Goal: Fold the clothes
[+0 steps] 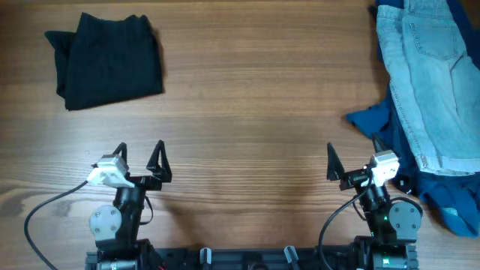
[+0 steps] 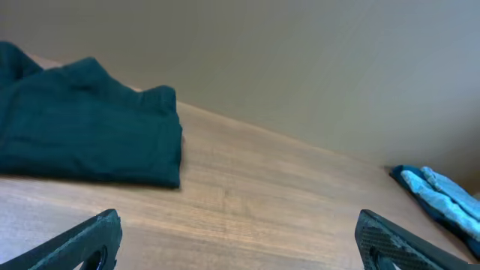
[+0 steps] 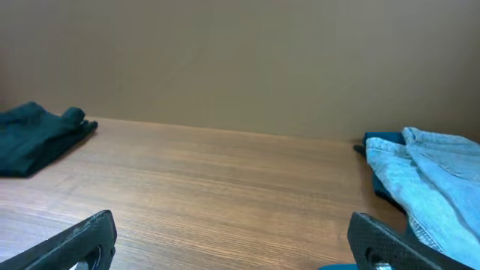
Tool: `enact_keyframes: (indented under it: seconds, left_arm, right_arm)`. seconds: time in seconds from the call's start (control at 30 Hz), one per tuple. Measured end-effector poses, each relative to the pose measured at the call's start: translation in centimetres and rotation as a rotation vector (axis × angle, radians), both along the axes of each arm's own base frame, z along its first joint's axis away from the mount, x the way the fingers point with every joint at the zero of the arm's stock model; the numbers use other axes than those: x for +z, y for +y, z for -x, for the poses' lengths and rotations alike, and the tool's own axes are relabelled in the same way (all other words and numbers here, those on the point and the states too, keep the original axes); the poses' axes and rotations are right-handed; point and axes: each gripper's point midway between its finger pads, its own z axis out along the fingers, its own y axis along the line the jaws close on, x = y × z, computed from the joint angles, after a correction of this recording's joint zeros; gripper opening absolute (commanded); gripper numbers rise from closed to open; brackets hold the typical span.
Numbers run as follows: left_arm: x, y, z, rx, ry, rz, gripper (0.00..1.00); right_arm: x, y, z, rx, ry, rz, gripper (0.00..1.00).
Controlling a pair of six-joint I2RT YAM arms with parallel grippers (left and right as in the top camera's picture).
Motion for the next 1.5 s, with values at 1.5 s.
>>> enact_keyframes:
  seconds: [1.5]
  left_arm:
    - [7.5, -15.8, -19.2, -0.532, 0.978, -0.078, 1.0]
  right_arm:
    - [-3.9, -17.5, -33.6, -0.346, 0.915, 0.001, 0.92]
